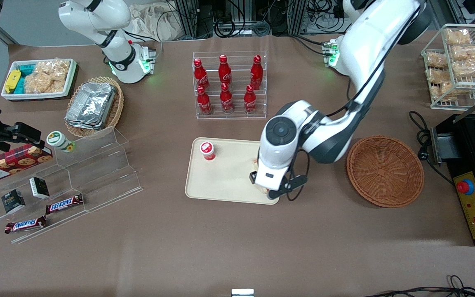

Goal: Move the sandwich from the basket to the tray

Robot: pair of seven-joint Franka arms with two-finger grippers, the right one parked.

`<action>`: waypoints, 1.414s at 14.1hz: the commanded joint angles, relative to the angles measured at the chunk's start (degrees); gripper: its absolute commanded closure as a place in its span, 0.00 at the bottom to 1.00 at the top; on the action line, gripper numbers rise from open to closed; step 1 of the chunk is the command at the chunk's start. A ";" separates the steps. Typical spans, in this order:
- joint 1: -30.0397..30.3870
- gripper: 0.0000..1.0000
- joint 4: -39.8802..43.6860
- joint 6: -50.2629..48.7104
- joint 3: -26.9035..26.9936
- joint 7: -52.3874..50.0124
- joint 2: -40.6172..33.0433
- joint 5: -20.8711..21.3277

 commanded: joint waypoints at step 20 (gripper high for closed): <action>9.84 0.00 -18.33 -20.02 28.35 61.38 -40.57 -18.86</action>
